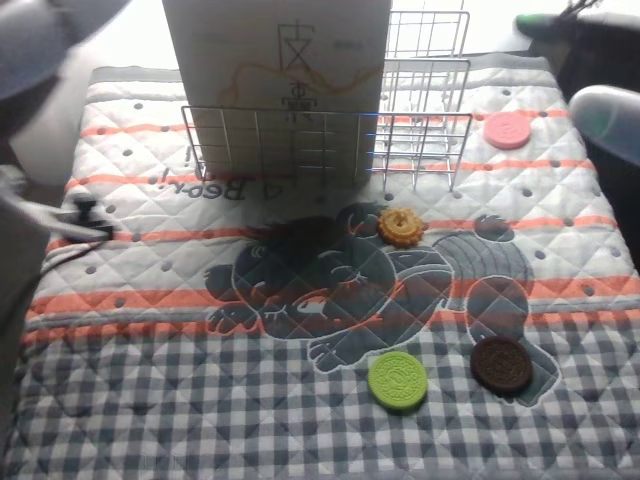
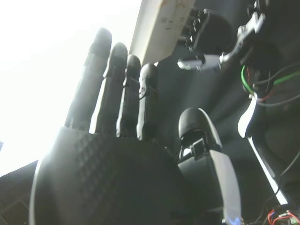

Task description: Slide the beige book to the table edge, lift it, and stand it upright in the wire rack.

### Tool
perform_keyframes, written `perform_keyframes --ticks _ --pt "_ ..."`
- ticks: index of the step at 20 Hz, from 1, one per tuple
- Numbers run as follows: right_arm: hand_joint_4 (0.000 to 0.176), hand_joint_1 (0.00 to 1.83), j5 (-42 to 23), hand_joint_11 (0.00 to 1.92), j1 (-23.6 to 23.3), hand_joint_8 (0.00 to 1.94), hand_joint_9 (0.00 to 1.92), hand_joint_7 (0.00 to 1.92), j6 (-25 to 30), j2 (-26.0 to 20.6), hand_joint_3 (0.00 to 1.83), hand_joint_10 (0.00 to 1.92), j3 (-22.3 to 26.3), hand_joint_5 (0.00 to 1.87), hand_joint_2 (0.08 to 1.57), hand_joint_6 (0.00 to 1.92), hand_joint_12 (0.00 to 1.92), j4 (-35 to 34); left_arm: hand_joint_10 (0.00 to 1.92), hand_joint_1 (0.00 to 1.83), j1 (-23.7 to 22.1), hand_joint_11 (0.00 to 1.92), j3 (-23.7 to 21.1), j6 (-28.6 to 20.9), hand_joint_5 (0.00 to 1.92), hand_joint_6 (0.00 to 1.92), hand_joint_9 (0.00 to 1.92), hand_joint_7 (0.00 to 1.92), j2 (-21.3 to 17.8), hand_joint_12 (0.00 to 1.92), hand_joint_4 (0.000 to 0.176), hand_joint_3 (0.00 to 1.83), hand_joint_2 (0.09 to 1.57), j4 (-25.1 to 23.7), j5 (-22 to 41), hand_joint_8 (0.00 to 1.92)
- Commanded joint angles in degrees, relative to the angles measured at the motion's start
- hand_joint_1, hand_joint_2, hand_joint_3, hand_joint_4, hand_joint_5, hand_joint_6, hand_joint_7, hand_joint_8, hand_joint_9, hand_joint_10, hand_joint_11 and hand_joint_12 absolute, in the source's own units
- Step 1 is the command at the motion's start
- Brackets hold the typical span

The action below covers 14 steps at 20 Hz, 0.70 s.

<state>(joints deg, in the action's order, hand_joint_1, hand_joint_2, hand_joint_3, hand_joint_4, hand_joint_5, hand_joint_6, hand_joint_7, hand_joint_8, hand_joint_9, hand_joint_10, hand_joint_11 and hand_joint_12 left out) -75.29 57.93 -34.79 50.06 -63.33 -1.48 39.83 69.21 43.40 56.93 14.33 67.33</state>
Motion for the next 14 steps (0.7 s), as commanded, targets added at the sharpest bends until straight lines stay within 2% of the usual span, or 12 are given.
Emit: perform_keyframes --ticks 1,3,5,6,8,9,10,11,12,13,14 --pt "0.000 0.04 -9.3 0.45 0.1 0.00 0.44 0.42 0.1 0.0 0.00 0.00 0.5 0.42 1.42 0.00 0.00 -1.8 0.00 0.47 0.8 0.00 -1.2 0.1 0.00 0.00 0.02 0.06 -1.3 0.00 0.176 0.01 1.16 -1.3 10.7 0.01" --pt "0.000 0.06 -14.2 0.39 2.5 0.00 0.37 0.38 -0.7 -0.9 0.00 0.00 1.5 0.39 1.43 0.00 0.00 -4.6 0.01 0.48 4.4 0.01 -5.1 1.2 0.03 0.00 0.06 0.10 -4.0 0.00 0.176 0.01 1.18 -2.7 17.4 0.00" --pt "0.000 0.12 -18.4 0.37 4.5 0.00 0.35 0.37 -2.3 -2.0 0.00 0.00 3.0 0.37 1.43 0.00 0.00 -6.7 0.01 0.39 7.2 0.02 -7.8 2.1 0.00 0.00 0.05 0.10 -5.9 0.01 0.116 0.02 1.24 -4.0 21.9 0.01" --pt "0.000 0.14 -20.8 0.36 5.6 0.00 0.34 0.36 -3.0 -2.6 0.00 0.00 3.9 0.36 1.42 0.00 0.00 -7.6 0.01 0.38 8.9 0.00 -9.0 2.5 0.00 0.00 0.05 0.09 -7.0 0.00 0.071 0.02 1.26 -4.4 23.5 0.00" --pt "0.000 0.26 -24.1 0.37 6.5 0.00 0.35 0.37 -3.9 -2.9 0.00 0.00 4.8 0.34 1.42 0.00 0.00 -8.0 0.00 0.46 11.8 0.00 -10.8 2.7 0.00 0.00 0.01 0.04 -8.6 0.00 0.068 0.00 1.25 -4.4 25.9 0.00" --pt "0.000 0.40 -25.4 0.34 6.5 0.00 0.33 0.35 -4.2 -2.9 0.00 0.01 5.0 0.32 1.41 0.00 0.01 -8.0 0.01 0.54 13.1 0.00 -11.7 2.7 0.00 0.00 0.04 0.06 -9.2 0.00 0.055 0.00 1.20 -4.4 27.3 0.01" --pt "0.000 0.53 -25.7 0.24 6.4 0.00 0.26 0.30 -4.4 -2.9 0.00 0.00 5.2 0.27 1.42 0.00 0.00 -7.8 0.01 0.64 14.7 0.01 -12.6 2.7 0.02 0.00 0.08 0.11 -9.8 0.01 0.053 0.00 1.14 -4.5 29.0 0.01" --pt "0.000 0.76 -25.7 0.25 6.4 0.00 0.28 0.31 -4.4 -2.9 0.00 0.01 5.2 0.22 1.36 0.00 0.01 -7.0 0.01 0.72 16.4 0.04 -13.2 2.7 0.00 0.00 0.13 0.16 -9.9 0.02 0.000 0.00 1.16 -4.5 31.3 0.01" --pt "0.009 0.92 -25.7 0.20 6.2 0.00 0.24 0.27 -4.5 -2.9 0.00 0.00 5.2 0.17 1.28 0.00 0.00 -6.4 0.00 0.67 17.2 0.01 -13.5 2.2 0.00 0.00 0.11 0.12 -9.9 0.01 0.000 0.01 1.20 -4.3 31.9 0.00" --pt "0.137 1.01 -25.7 0.17 5.5 0.00 0.12 0.09 -4.6 -3.0 0.00 0.00 5.5 0.10 1.20 0.00 0.00 -5.6 0.01 0.61 17.3 0.03 -13.8 1.7 0.00 0.00 0.14 0.15 -10.0 0.01 0.000 0.02 1.23 -4.6 31.9 0.01" --pt "0.077 1.02 -25.7 0.21 4.1 0.00 0.14 0.10 -5.2 -3.0 0.00 0.00 6.1 0.17 1.20 0.01 0.01 -4.4 0.01 0.55 16.8 0.08 -13.6 1.5 0.00 0.00 0.19 0.19 -9.9 0.03 0.000 0.01 1.23 -5.0 31.9 0.01"
